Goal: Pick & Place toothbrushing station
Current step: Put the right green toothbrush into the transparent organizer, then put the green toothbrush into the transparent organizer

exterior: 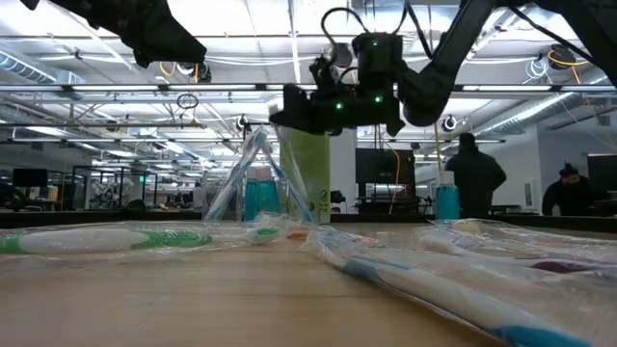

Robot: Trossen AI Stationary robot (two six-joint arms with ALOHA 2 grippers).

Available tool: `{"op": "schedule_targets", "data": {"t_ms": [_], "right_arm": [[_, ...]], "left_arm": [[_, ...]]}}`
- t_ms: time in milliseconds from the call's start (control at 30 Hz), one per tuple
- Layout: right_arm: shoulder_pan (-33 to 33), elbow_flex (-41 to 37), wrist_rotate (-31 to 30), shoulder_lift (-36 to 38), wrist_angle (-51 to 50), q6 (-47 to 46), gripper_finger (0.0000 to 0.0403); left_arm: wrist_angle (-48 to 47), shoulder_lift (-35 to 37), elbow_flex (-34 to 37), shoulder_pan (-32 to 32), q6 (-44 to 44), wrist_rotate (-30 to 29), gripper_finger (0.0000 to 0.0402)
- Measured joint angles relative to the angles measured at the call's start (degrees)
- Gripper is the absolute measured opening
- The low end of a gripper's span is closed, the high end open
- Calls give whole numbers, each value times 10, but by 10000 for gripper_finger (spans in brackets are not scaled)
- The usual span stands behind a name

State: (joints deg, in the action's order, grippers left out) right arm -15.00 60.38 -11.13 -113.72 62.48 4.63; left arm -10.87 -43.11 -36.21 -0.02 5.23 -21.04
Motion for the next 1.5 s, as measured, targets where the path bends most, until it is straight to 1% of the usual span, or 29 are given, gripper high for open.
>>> {"op": "schedule_targets", "data": {"t_ms": [133,200,333,467,567,833,1000,1133,1200,1400,1500], "right_arm": [[0,0,-55,1,-43,-27,47],[-2,0,-69,2,-59,-42,52],[-3,0,-67,1,-58,-44,66],[-2,0,-68,1,-63,-57,88],[-1,0,-68,2,-72,-73,111],[10,0,-68,2,-89,-68,182],[29,-1,-67,33,-104,-42,206],[58,-1,-66,66,-169,-11,210],[72,-1,-66,85,-205,-9,210],[95,-1,-69,158,-383,-45,210],[99,-1,-69,202,-465,-70,210]], "left_arm": [[0,0,0,0,0,0,131],[0,0,0,0,1,0,131],[0,0,0,0,2,0,131],[-1,0,0,0,5,1,131],[-1,0,0,0,9,2,131],[-1,0,0,0,9,2,131],[-4,0,0,0,14,2,131],[-21,0,0,0,25,2,131],[-29,0,0,0,33,2,131],[-43,0,0,0,62,2,131],[-45,0,0,0,70,13,131]]}}
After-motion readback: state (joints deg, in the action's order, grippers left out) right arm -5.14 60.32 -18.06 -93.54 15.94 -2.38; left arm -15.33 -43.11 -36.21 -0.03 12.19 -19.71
